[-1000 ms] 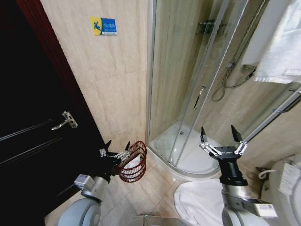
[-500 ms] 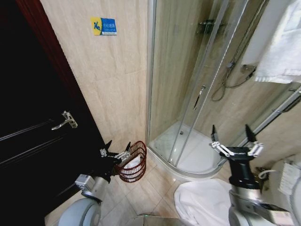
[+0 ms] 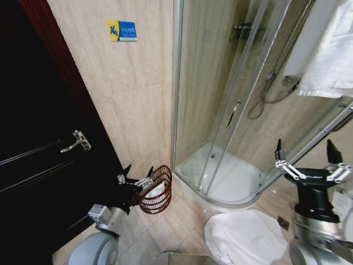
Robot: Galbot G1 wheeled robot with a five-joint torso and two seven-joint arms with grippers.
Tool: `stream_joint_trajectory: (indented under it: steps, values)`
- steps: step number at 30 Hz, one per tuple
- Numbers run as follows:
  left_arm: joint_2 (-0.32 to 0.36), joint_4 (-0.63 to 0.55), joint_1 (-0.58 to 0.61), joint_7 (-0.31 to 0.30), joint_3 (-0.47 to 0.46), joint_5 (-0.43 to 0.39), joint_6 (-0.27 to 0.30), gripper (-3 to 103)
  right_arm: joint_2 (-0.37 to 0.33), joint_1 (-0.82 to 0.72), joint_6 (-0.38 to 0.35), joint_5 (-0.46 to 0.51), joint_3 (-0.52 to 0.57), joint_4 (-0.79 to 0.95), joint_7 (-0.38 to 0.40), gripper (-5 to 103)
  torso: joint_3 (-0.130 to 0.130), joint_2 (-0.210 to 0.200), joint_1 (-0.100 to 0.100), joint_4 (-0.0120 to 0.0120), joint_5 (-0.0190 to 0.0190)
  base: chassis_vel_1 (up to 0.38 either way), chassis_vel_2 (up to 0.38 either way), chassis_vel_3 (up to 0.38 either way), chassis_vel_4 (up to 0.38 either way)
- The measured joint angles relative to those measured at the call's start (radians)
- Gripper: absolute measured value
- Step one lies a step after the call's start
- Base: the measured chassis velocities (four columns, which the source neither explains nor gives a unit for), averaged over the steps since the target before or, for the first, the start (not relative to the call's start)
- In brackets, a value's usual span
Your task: Discard the used towel into the hamper.
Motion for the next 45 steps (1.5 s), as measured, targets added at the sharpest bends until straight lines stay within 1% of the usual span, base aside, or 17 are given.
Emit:
stream_joint_trajectory:
  steps: [10, 15, 18, 19, 20, 21, 22, 25, 26, 28, 29, 30, 32, 36, 40, 44, 45]
  values:
    - [0.000, 0.000, 0.000, 0.000, 0.000, 0.000, 0.000, 100, -0.031, 0.032, -0.033, 0.017, 0.010, 0.000, 0.005, 100, 0.000, 0.000, 0.000, 0.0002, 0.0003, -0.122, -0.125, 0.120, 0.123]
    - [0.000, 0.000, 0.000, 0.000, 0.000, 0.000, 0.000, 100, -0.034, 0.036, -0.028, 0.023, 0.001, 0.000, 0.003, 100, 0.000, 0.000, 0.000, 0.0000, 0.0006, -0.234, -0.224, 0.230, 0.219]
    - [0.000, 0.000, 0.000, 0.000, 0.000, 0.000, 0.000, 100, -0.051, 0.051, -0.028, 0.045, 0.001, 0.000, 0.002, 100, 0.000, 0.000, 0.000, -0.0003, -0.0006, -0.220, -0.212, 0.209, 0.219]
    - [0.000, 0.000, 0.000, 0.000, 0.000, 0.000, 0.000, 100, -0.074, 0.073, -0.037, 0.065, 0.013, 0.000, 0.003, 100, 0.000, 0.000, 0.000, -0.0003, 0.0010, -0.205, -0.194, 0.174, 0.159]
    - [0.000, 0.000, 0.000, 0.000, 0.001, 0.000, 0.000, 100, -0.098, 0.093, -0.047, 0.088, 0.027, 0.000, 0.005, 100, 0.000, 0.000, 0.000, -0.0004, 0.0012, -0.099, -0.153, 0.174, 0.030]
    - [0.000, 0.000, 0.000, 0.000, 0.001, 0.000, 0.000, 100, -0.124, 0.115, -0.056, 0.111, 0.042, 0.000, 0.007, 100, 0.000, 0.000, 0.000, -0.0001, 0.0009, -0.099, -0.107, 0.115, 0.030]
    - [0.000, 0.000, 0.000, 0.000, 0.001, 0.000, 0.000, 100, -0.124, 0.115, -0.056, 0.111, 0.042, 0.000, 0.007, 100, 0.000, 0.000, 0.000, -0.0001, 0.0009, -0.099, -0.107, 0.115, 0.030]
    - [0.000, 0.000, 0.000, 0.000, 0.000, 0.000, 0.000, 100, -0.244, 0.198, -0.084, 0.218, 0.111, -0.008, 0.018, 100, 0.000, 0.000, 0.000, 0.0003, -0.0002, 0.028, -0.041, 0.051, 0.005]
    - [0.000, 0.000, 0.000, 0.000, 0.000, 0.000, 0.000, 100, -0.244, 0.198, -0.084, 0.218, 0.111, -0.008, 0.018, 100, 0.000, 0.000, 0.000, 0.0003, -0.0002, 0.054, 0.010, 0.002, -0.002]
    - [0.000, 0.000, 0.000, 0.000, 0.000, 0.000, 0.000, 100, -0.319, 0.246, -0.103, 0.283, 0.160, -0.031, 0.028, 100, 0.000, 0.000, 0.000, 0.0002, -0.0003, 0.037, 0.017, -0.034, -0.014]
    - [0.000, 0.000, 0.000, 0.000, 0.000, 0.000, 0.000, 100, -0.344, 0.264, -0.110, 0.303, 0.176, -0.041, 0.032, 100, 0.000, 0.000, 0.000, -0.0001, -0.0002, 0.075, 0.041, -0.101, -0.027]
    - [0.000, 0.000, 0.000, 0.000, 0.000, 0.000, 0.000, 100, -0.344, 0.264, -0.110, 0.303, 0.176, -0.041, 0.032, 100, 0.000, 0.000, 0.000, -0.0001, -0.0002, 0.075, 0.041, -0.101, -0.027]
    - [0.000, 0.000, 0.000, 0.000, 0.000, 0.000, 0.000, 100, -0.399, 0.308, -0.128, 0.345, 0.199, -0.060, 0.047, 100, 0.000, 0.000, 0.000, 0.0000, -0.0001, 0.046, 0.047, -0.066, -0.027]
    - [0.000, 0.000, 0.000, 0.000, 0.000, 0.000, 0.000, 100, -0.445, 0.349, -0.136, 0.363, 0.194, -0.087, 0.055, 100, 0.000, 0.000, 0.000, 0.0001, 0.0003, 0.030, 0.041, 0.006, -0.007]
    - [0.000, 0.000, 0.000, 0.000, 0.000, 0.000, 0.000, 100, -0.455, 0.368, -0.140, 0.366, 0.176, -0.096, 0.055, 100, 0.000, 0.000, 0.000, -0.0001, 0.0006, 0.007, 0.030, 0.043, 0.047]
    - [0.000, 0.000, 0.000, 0.000, 0.000, 0.000, 0.000, 100, -0.520, 0.452, -0.167, 0.368, 0.141, -0.137, 0.058, 100, 0.000, 0.000, 0.000, -0.0001, 0.0000, 0.052, 0.053, 0.073, 0.064]
    - [0.000, 0.000, 0.000, 0.000, 0.000, 0.000, 0.000, 100, -0.520, 0.452, -0.167, 0.368, 0.141, -0.137, 0.058, 100, 0.000, 0.000, 0.000, -0.0001, 0.0000, 0.083, 0.064, 0.066, 0.069]
